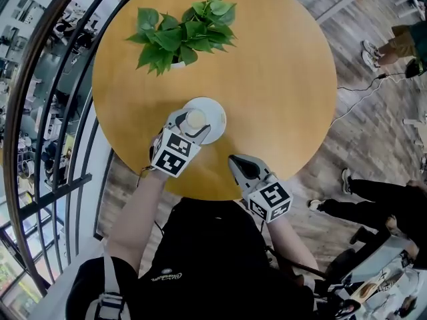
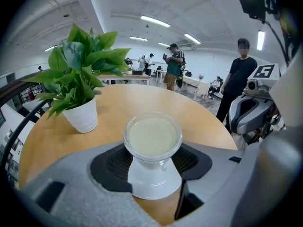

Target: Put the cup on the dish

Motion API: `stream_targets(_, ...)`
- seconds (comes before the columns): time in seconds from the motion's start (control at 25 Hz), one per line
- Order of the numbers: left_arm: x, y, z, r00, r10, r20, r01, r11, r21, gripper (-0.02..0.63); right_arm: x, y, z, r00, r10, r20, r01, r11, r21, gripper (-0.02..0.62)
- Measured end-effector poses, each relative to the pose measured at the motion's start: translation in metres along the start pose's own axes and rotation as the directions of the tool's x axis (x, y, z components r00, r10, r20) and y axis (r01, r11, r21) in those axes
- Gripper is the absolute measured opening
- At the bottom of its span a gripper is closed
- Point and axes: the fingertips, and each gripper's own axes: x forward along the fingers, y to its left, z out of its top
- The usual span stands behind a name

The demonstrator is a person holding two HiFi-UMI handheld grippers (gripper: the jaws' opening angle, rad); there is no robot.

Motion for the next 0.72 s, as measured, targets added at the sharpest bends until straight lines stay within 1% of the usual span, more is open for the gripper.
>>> stream_targets(0.32, 0.016, 0.002, -0.013, 0.999, 0.008, -0.044, -0.008, 1.0, 0.016, 0.259, 0.002, -0.005, -0.003, 1.0, -0.013, 0.0, 0.013, 1.0, 0.009, 0.005)
stream_targets(0.72, 0.025, 0.002, -0.02, 0.998, 0.014, -0.067, -0.013, 1.0, 0.024, 0.259, 0.012, -0.014, 0.006, 1.0, -0.028, 0.008, 0.029, 0.999, -0.025, 0.005)
